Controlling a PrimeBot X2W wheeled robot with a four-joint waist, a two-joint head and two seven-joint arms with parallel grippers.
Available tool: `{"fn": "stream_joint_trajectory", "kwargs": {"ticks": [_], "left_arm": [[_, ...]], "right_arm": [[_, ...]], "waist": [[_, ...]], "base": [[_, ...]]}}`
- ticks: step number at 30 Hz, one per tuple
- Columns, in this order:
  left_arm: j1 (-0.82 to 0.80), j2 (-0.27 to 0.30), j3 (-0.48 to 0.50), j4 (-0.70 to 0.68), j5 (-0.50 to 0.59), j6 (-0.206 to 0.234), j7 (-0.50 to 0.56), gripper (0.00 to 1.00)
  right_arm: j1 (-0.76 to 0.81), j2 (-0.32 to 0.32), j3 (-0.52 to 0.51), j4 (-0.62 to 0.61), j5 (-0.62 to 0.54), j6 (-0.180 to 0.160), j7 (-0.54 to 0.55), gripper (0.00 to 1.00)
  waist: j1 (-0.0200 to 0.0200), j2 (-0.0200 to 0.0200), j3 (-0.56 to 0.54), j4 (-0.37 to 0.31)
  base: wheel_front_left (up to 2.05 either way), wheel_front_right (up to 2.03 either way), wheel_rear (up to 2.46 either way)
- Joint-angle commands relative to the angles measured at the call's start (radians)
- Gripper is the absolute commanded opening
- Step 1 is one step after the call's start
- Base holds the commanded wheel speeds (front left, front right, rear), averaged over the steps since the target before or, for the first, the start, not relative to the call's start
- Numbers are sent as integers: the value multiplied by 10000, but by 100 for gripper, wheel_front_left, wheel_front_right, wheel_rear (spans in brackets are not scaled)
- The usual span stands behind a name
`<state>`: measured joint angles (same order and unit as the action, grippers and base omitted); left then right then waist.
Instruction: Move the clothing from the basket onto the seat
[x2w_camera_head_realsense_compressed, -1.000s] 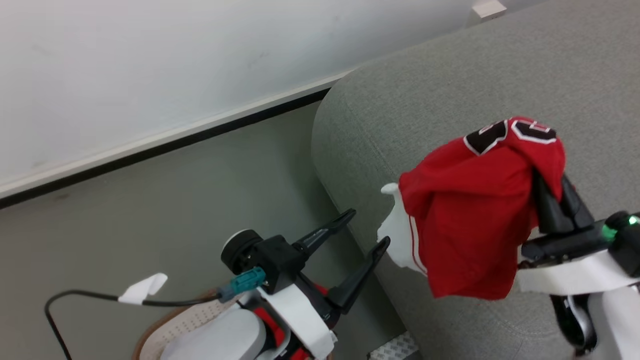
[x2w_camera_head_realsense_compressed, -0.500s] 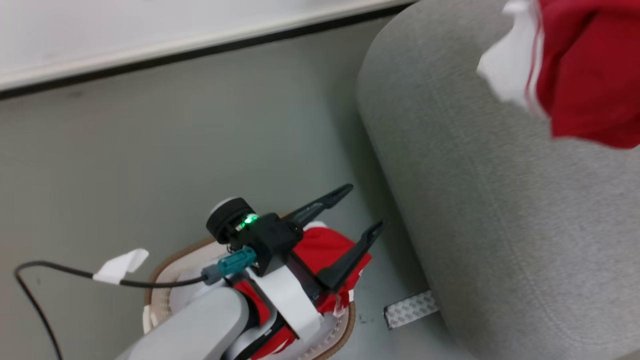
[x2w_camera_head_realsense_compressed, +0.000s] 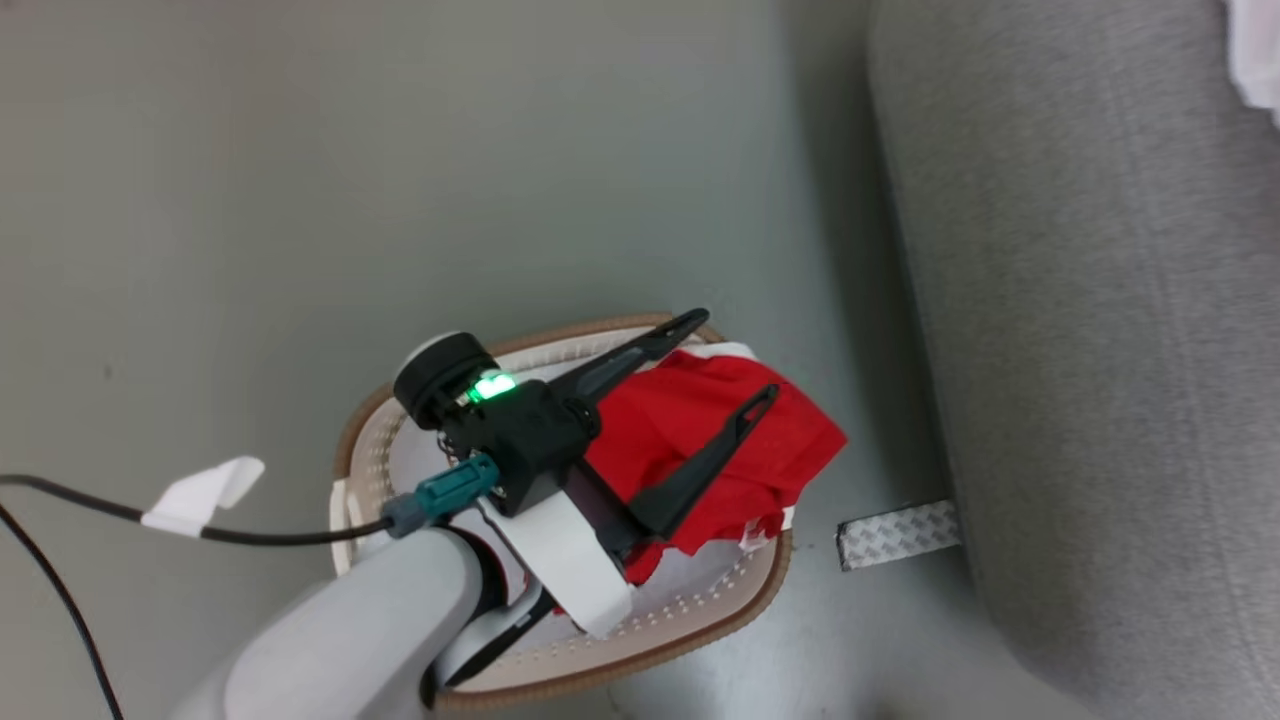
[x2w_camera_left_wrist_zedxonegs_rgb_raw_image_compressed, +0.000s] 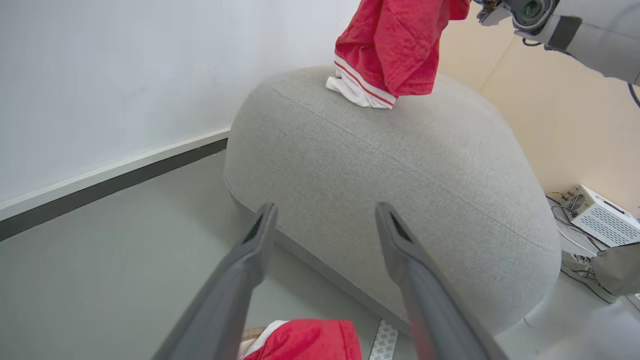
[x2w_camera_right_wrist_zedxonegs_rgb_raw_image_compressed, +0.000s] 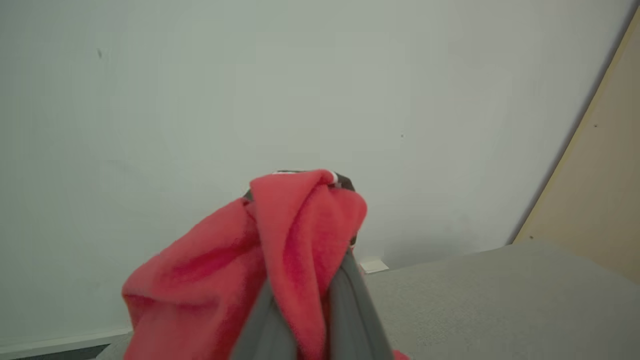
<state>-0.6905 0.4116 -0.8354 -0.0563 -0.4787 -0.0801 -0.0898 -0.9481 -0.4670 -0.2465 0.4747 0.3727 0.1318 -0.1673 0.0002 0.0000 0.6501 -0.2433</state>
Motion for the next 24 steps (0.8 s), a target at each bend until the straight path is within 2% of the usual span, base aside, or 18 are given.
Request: {"fn": "stream_joint_trajectory", "kwargs": {"ticks": [1, 10, 15, 16, 17, 18, 24], "left_arm": [[-146, 71, 39, -33, 140, -25, -70, 100], [-496, 3, 65, 96, 155, -70, -225, 100], [-540, -31, 81, 316, 76, -61, -357, 100], [-513, -39, 81, 382, 43, -55, -367, 100], [-473, -51, 81, 425, 10, -40, -400, 100], [-431, -65, 72, 481, -23, -22, -432, 100], [-86, -161, 67, 951, -167, 104, -678, 100]], "right_arm": [[-172, -99, -89, 389, -57, -22, 46, 0], [-509, -470, 425, 3193, -835, -22, 1313, 0], [-719, -402, 782, 3982, -797, -22, 1599, 0], [-733, -390, 853, 4070, -801, -22, 1572, 22], [-747, -393, 931, 4161, -814, -22, 1580, 75], [-748, -395, 1024, 4225, -819, -22, 1596, 100], [-245, -595, 2126, 4317, -776, -23, 1902, 100]], "waist": [[-2, 0, 532, 390], [-2, 0, 1093, 710], [-2, 0, 977, 741], [-2, 0, 890, 734], [-2, 0, 786, 721], [-2, 0, 667, 707], [-2, 0, -455, 618]], "base": [[0, 0, 0], [0, 0, 0], [0, 0, 0], [0, 0, 0], [0, 0, 0], [0, 0, 0], [0, 0, 0]]}}
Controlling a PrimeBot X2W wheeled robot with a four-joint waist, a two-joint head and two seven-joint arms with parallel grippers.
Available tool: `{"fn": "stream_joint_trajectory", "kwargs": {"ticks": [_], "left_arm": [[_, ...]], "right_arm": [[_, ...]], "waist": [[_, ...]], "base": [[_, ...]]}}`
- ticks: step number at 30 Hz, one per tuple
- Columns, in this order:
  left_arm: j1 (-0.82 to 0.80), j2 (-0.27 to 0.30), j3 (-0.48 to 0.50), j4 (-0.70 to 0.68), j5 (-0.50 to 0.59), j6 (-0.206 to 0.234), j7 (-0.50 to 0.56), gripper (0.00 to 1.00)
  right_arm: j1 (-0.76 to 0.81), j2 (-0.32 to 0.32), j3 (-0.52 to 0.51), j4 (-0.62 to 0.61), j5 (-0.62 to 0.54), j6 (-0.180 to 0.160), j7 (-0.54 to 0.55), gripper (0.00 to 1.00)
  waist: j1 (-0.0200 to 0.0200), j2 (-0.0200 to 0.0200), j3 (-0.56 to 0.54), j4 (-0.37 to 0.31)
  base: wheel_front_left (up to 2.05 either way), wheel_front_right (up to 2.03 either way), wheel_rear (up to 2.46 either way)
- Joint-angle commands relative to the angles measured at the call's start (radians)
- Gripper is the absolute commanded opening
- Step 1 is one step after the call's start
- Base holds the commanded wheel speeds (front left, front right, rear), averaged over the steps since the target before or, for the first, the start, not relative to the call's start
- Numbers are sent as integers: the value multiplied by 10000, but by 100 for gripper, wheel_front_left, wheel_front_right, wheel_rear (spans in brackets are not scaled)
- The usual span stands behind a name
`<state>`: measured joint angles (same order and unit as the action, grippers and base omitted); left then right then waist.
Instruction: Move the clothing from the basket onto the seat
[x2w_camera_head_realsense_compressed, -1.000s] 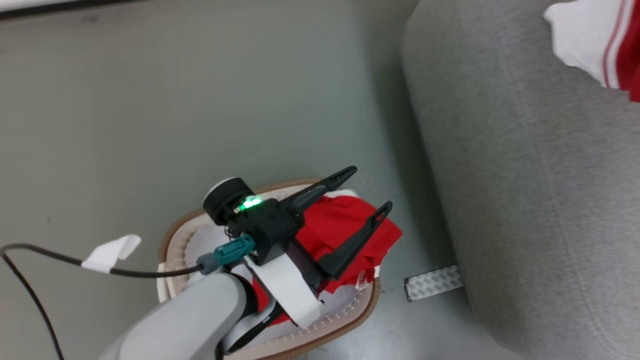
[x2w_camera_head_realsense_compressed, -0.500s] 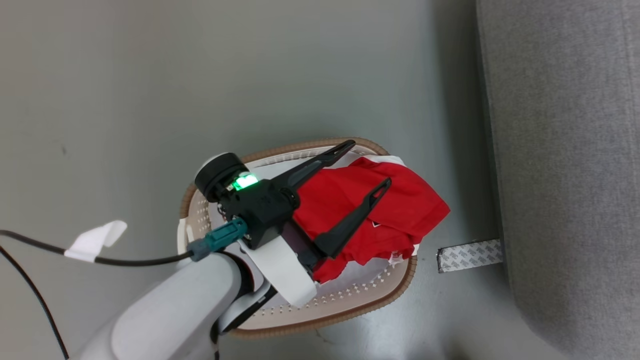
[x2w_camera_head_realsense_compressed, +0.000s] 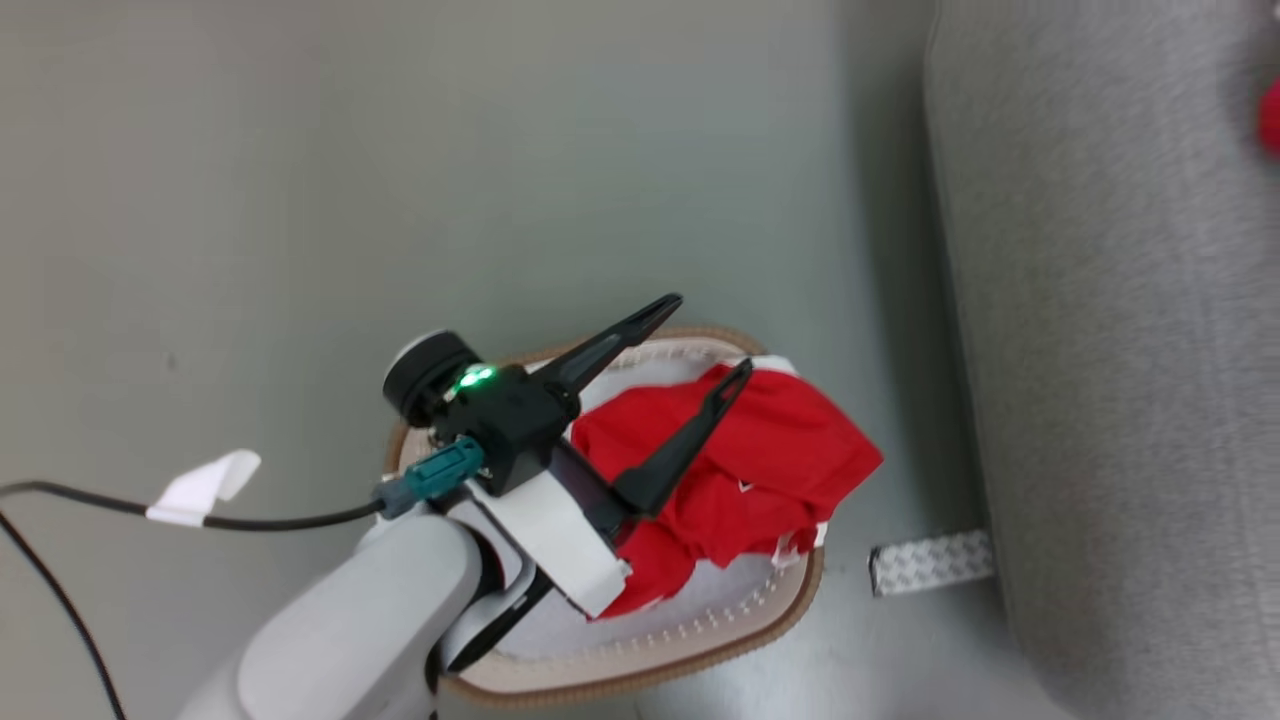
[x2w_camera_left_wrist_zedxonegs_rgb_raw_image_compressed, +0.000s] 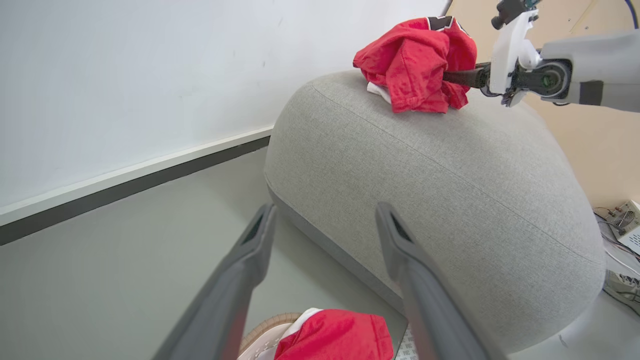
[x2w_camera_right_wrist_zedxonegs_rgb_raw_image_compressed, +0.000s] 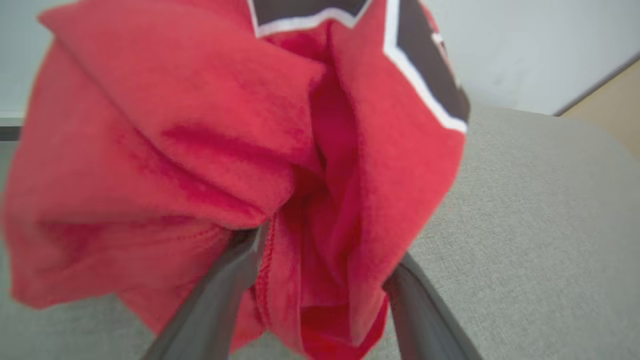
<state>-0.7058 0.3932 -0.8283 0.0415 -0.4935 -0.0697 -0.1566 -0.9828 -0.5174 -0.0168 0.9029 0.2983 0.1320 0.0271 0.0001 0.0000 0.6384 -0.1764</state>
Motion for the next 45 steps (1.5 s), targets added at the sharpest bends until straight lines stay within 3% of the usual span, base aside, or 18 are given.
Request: {"fn": "stream_joint_trajectory", "kwargs": {"ticks": [1, 11, 20, 24, 30, 35, 42, 45], "left_arm": [[134, 2, 14, 51, -39, 39, -75, 100], [1197, -63, 439, 717, -670, 542, -703, 100], [2161, 130, 1460, 803, -1273, 1324, -996, 100], [2673, 303, 2039, 745, -1475, 1658, -1044, 100], [3686, 538, 2832, 615, -1581, 2220, -1080, 100], [4640, 604, 3695, 312, -1360, 2613, -1082, 100], [5953, 158, 5133, -134, -925, 2845, -1084, 100], [6614, -125, 5700, -303, -596, 2730, -1080, 100]], "right_arm": [[219, -130, 59, 0, 29, -24, 32, 100], [1560, -1055, 1994, -1137, 851, -25, 262, 100], [2685, -1798, 2759, -3234, 1654, -25, 134, 100], [3232, -1666, 2772, -4283, 1793, -24, 55, 100], [4526, -1115, 2102, -5652, 1834, -25, -98, 100], [5911, -209, 1383, -6779, 1626, -25, -275, 100], [7772, 1458, 774, -8028, 978, -24, -789, 100], [8494, 2198, 790, -8374, 836, -24, -1129, 100]], "waist": [[-1, 0, -571, -73], [-1, 0, -3135, -117], [-1, 0, -5013, 390], [-1, 0, -5519, 622], [-1, 0, -6094, 1015], [-1, 0, -6324, 1213], [-1, 0, -6508, 1278], [-1, 0, -6577, 1238]], "base": [[0, 0, 0], [0, 0, 0], [0, 0, 0], [0, 0, 0], [0, 0, 0], [0, 0, 0], [0, 0, 0], [0, 0, 0]]}}
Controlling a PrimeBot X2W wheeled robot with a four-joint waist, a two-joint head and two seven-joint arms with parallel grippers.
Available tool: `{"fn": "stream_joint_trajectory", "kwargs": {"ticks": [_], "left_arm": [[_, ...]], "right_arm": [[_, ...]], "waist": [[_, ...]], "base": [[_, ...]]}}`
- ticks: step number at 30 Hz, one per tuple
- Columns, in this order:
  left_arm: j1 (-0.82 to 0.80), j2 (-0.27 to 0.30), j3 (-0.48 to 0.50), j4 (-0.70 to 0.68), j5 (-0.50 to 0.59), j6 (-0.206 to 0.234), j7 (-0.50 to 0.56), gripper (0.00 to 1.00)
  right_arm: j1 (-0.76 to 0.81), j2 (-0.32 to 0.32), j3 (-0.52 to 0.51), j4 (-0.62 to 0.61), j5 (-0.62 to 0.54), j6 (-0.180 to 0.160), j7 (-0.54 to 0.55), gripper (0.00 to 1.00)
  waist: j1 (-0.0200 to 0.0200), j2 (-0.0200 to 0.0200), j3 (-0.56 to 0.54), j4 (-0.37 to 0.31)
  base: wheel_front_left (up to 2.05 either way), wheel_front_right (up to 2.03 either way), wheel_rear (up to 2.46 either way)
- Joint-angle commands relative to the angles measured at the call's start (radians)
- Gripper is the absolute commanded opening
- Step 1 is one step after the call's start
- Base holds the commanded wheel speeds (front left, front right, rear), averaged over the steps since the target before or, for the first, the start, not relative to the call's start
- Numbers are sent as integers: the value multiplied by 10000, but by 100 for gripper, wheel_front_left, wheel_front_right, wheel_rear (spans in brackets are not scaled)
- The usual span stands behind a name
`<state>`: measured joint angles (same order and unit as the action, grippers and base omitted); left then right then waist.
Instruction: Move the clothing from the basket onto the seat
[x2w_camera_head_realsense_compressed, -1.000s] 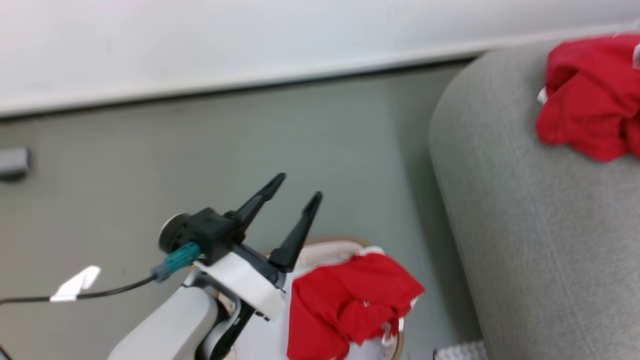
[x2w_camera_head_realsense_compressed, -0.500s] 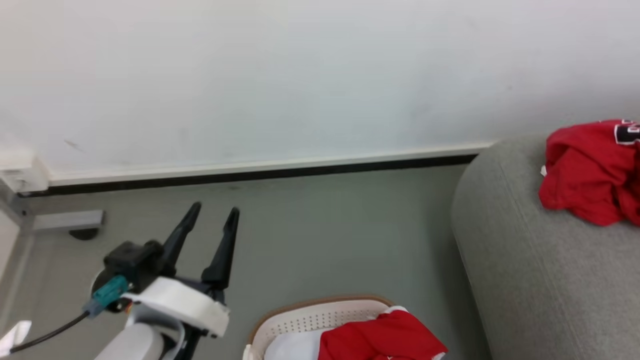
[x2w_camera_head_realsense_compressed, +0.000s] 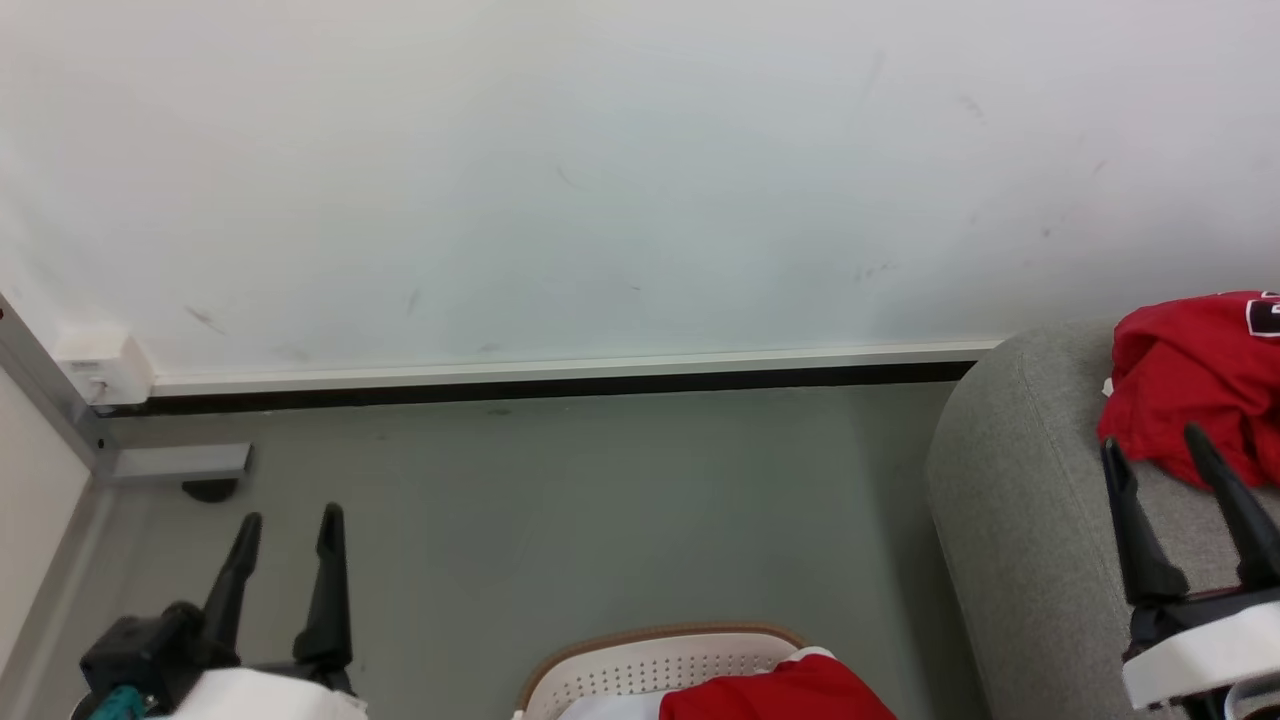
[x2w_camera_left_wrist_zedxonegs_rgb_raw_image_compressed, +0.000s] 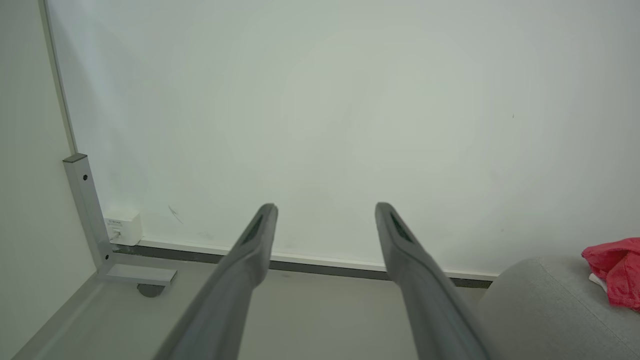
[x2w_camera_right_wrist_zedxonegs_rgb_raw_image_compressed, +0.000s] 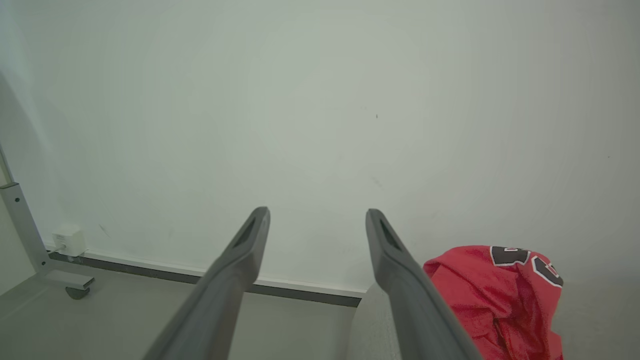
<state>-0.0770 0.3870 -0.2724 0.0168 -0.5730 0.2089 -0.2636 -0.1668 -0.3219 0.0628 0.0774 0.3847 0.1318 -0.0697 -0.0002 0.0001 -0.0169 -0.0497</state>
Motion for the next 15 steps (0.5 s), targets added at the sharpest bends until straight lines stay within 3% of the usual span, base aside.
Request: {"fn": "stream_joint_trajectory", "kwargs": {"ticks": [1, 10, 15], "left_arm": [[523, -135, 290, -88, 380, -108, -10, 100], [1814, -1313, 1308, -69, 1347, -802, -11, 100], [2141, -1918, 1788, 97, 1867, -1283, -11, 100]], "right_arm": [[526, 431, -53, -200, 4, -22, -315, 100], [1983, 1633, 385, -206, -173, -22, -1436, 100], [2149, 1855, 792, 396, -301, -22, -1710, 100]], "waist": [[2, -1, -39, -30], [2, -1, -184, -41], [2, -1, -201, -87]], "base": [[0, 0, 0], [0, 0, 0], [0, 0, 0]]}}
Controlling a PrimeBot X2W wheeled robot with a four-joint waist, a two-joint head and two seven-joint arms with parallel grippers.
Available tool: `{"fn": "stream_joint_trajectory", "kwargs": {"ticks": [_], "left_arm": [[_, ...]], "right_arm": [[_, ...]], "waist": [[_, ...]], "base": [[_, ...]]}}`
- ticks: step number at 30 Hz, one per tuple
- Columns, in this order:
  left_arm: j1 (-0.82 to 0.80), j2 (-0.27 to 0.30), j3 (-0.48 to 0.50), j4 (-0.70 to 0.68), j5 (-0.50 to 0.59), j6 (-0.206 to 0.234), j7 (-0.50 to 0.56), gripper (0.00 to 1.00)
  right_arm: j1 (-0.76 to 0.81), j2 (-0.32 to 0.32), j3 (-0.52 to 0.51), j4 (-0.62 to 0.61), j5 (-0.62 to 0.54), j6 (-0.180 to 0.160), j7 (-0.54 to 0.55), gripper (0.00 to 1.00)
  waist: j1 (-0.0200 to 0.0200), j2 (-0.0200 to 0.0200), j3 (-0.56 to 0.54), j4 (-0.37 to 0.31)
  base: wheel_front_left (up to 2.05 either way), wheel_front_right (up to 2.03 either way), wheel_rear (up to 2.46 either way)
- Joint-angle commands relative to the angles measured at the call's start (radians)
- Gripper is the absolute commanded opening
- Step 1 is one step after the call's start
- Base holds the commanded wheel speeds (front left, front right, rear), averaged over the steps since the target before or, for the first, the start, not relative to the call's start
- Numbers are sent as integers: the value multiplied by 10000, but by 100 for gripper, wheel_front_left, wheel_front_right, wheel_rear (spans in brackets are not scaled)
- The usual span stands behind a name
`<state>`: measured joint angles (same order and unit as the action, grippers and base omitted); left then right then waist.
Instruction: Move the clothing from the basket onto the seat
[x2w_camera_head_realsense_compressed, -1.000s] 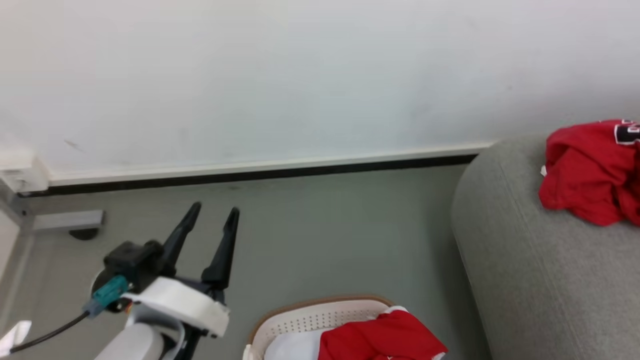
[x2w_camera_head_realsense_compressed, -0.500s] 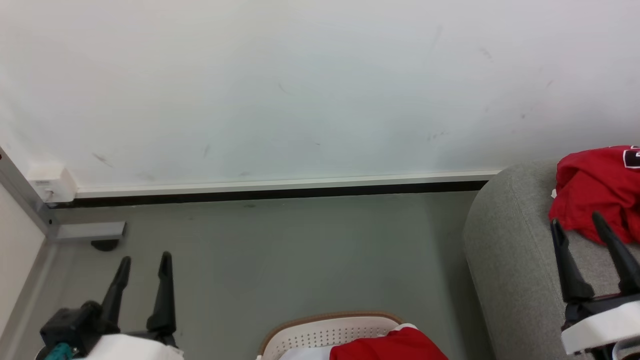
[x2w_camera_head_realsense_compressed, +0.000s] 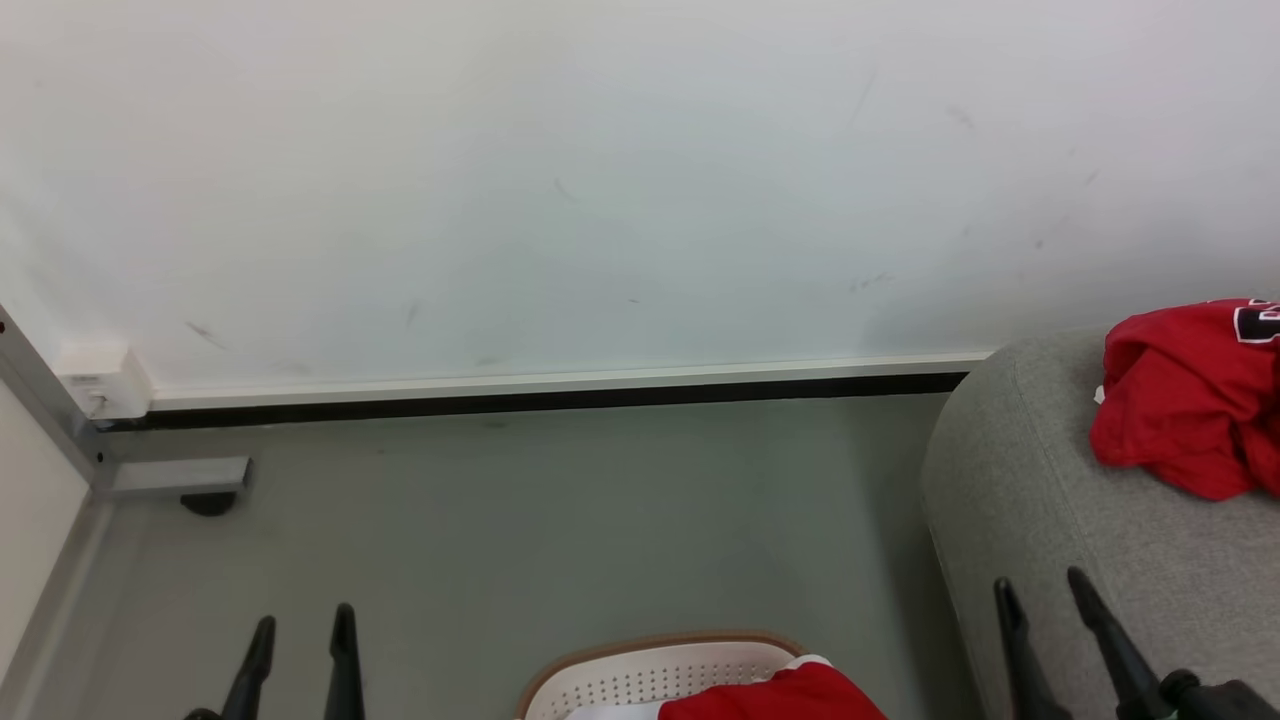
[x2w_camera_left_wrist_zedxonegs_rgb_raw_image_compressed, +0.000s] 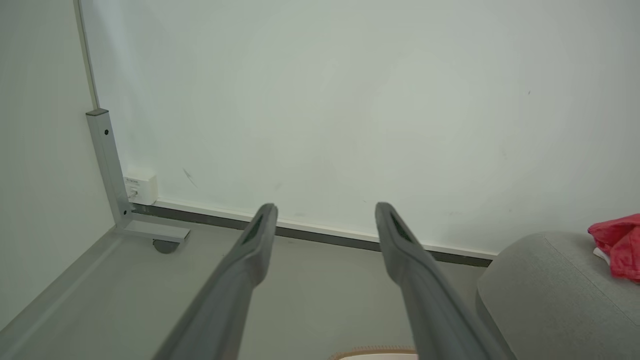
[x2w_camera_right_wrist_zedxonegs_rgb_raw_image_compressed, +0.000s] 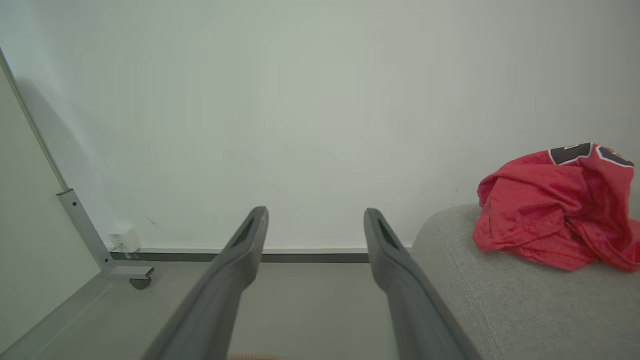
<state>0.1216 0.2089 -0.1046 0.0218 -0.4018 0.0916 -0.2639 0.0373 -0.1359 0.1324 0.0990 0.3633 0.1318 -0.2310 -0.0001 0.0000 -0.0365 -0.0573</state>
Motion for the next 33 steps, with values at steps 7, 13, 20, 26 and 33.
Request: {"fn": "stream_joint_trajectory", "kwargs": {"ticks": [7, 13, 20, 26, 33], "left_arm": [[93, -662, 591, 321, 657, -659, -8, 100], [-98, -979, 994, 497, 1044, -1114, -8, 100], [-144, -1192, 1215, 580, 1359, -1397, -8, 100], [-347, -1349, 1279, 642, 1407, -1630, -8, 100], [-966, -1407, 854, 970, 1591, -1891, -8, 100]], "right_arm": [[-223, 198, 295, 616, -225, -22, -264, 100], [-489, 239, 396, 702, -316, -22, -329, 100], [-523, 270, 445, 761, -319, -22, -331, 100], [-608, 292, 472, 694, -284, -22, -335, 100], [-944, 311, 470, 642, -239, -22, -335, 100]], "waist": [[1, 0, 41, -53], [1, 0, 102, -82], [1, 0, 99, -95], [1, 0, 191, -169], [1, 0, 505, -460]], "base": [[0, 0, 0], [0, 0, 0], [0, 0, 0], [0, 0, 0], [0, 0, 0]]}}
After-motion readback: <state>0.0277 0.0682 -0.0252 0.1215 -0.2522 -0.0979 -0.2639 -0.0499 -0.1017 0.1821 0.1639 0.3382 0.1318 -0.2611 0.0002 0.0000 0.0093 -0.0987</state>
